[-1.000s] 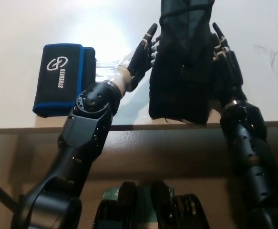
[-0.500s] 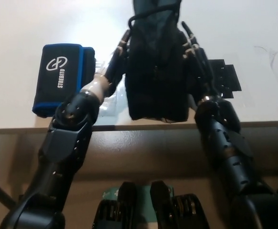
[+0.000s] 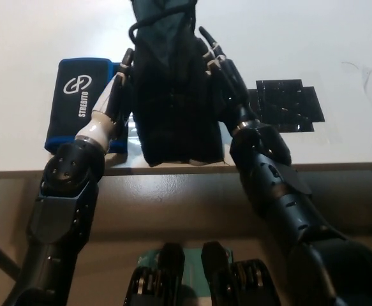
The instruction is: Use both hands to pick up the lunch bag on the right hand side and smoothly move it near the note book on the left hand side
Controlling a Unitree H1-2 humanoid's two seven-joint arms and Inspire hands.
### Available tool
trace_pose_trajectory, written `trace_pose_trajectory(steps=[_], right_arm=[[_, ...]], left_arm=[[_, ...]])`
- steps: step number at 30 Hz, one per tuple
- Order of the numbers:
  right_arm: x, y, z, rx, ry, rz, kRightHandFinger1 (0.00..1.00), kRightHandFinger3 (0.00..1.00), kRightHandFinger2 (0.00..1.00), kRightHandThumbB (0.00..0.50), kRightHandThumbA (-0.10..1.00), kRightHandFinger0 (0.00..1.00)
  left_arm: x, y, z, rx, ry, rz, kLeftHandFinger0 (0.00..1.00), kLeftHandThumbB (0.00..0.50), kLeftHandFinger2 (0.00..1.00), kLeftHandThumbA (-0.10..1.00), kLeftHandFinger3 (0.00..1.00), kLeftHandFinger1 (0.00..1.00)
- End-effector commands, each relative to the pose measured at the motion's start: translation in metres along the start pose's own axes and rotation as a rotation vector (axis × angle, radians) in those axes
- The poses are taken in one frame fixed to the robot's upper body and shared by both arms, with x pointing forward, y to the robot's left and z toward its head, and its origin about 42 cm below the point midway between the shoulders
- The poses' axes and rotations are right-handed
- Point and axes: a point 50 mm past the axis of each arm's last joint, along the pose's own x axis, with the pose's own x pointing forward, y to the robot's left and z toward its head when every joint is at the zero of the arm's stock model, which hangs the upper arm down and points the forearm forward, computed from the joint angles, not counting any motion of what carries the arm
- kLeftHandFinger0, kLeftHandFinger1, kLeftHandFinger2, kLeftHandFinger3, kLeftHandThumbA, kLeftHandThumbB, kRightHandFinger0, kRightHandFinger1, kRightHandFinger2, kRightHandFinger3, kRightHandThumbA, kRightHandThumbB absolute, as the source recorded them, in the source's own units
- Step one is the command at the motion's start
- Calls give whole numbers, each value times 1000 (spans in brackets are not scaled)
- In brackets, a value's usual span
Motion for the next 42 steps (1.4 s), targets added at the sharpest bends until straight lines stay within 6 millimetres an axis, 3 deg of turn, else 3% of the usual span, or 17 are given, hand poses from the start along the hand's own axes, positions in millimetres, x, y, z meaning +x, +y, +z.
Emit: trace_pose_trajectory(steps=[1,7,13,18,21,23,24,28,31,33,36,42], right_arm=[[25,53,8,-40,-23,153,1000,1000,1000,366,1000,1000],[29,63,7,-38,-18,163,1000,1000,1000,375,1000,1000],[32,68,6,-25,-11,168,1000,1000,1000,363,1000,1000],[33,72,7,-1,-12,180,1000,1000,1000,364,1000,1000],[33,73,7,-51,-20,168,1000,1000,1000,365,1000,1000],[32,67,12,-153,-57,137,1000,1000,1000,349,1000,1000],[32,64,15,-214,-78,108,1000,1000,1000,326,1000,1000],[28,46,28,-430,-130,15,1000,1000,1000,312,1000,1000],[25,32,39,-464,-157,7,1000,1000,1000,376,1000,1000],[21,23,46,-491,-178,-1,1000,1000,1000,370,1000,1000],[14,7,59,-470,-226,-8,1000,1000,1000,344,1000,1000],[-10,-13,80,-515,-322,-17,1000,1000,1000,379,1000,1000]], left_arm=[[9,7,32,-18,-97,41,1000,394,1000,1000,1000,1000],[9,20,42,3,-123,64,1000,367,1000,1000,1000,1000],[11,25,48,4,-122,53,1000,386,1000,1000,1000,1000],[14,23,50,4,-129,54,1000,431,1000,1000,1000,1000],[14,23,51,20,-129,46,1000,395,1000,1000,1000,1000],[14,22,53,26,-104,46,1000,379,1000,1000,1000,1000],[14,22,53,33,-98,49,1000,386,1000,1000,1000,1000],[11,28,52,84,-109,36,1000,400,1000,1000,1000,1000],[7,35,51,154,-123,40,1000,391,1000,1000,1000,1000],[3,41,51,174,-126,35,1000,372,1000,1000,1000,1000],[-8,52,50,204,-127,45,1000,406,1000,1000,1000,1000],[-42,76,54,261,-152,53,1000,450,1000,1000,1000,1000]])
